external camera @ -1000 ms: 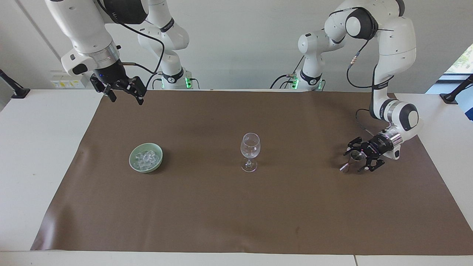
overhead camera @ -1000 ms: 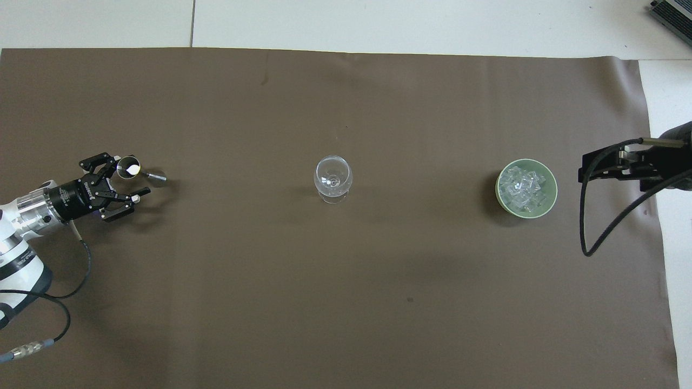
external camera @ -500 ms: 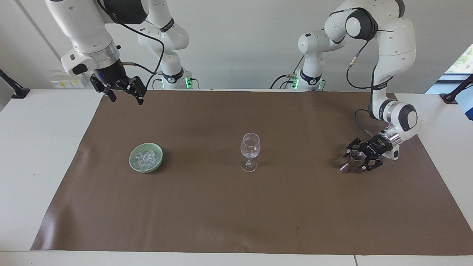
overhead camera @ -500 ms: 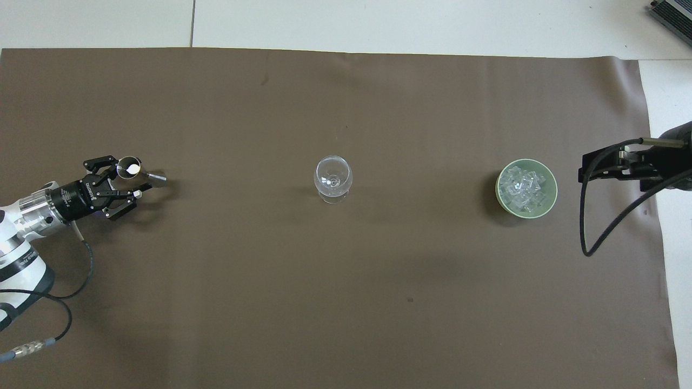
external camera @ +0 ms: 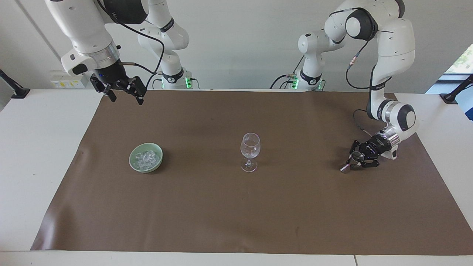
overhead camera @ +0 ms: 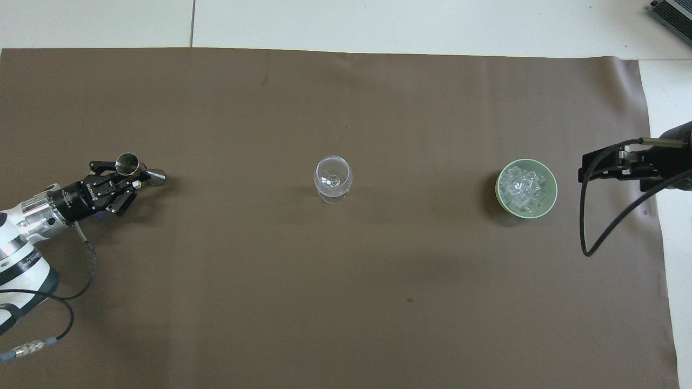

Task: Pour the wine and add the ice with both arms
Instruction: 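Close the left gripper around the metal jigger, then lift the jigger with the left gripper and carry it over the glass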

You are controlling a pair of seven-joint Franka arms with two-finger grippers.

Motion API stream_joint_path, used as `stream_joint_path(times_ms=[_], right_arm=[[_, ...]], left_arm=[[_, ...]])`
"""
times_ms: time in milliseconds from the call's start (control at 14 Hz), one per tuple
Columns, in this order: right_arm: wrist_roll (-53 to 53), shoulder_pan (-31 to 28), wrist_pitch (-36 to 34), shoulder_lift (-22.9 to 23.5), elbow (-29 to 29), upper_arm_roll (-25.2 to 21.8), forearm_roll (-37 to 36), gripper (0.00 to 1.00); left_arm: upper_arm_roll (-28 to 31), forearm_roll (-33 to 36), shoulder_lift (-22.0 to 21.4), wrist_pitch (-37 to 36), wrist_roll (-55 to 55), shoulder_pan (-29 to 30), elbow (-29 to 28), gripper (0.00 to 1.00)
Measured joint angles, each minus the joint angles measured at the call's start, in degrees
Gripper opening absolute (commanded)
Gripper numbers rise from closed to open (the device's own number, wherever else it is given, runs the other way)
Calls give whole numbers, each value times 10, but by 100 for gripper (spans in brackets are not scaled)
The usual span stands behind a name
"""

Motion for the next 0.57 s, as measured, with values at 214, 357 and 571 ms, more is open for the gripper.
stream_joint_path(times_ms=[214, 357, 571], right_arm=[[0, 0, 0, 0, 0, 0, 0, 100], [0, 0, 0, 0, 0, 0, 0, 100], [0, 0, 0, 0, 0, 0, 0, 100]], left_arm=[[1, -3, 0, -1, 0, 0, 0, 0], [3, -5, 0, -5, 2, 2, 2, 0], [7, -6, -1, -24, 22, 9, 9, 0]])
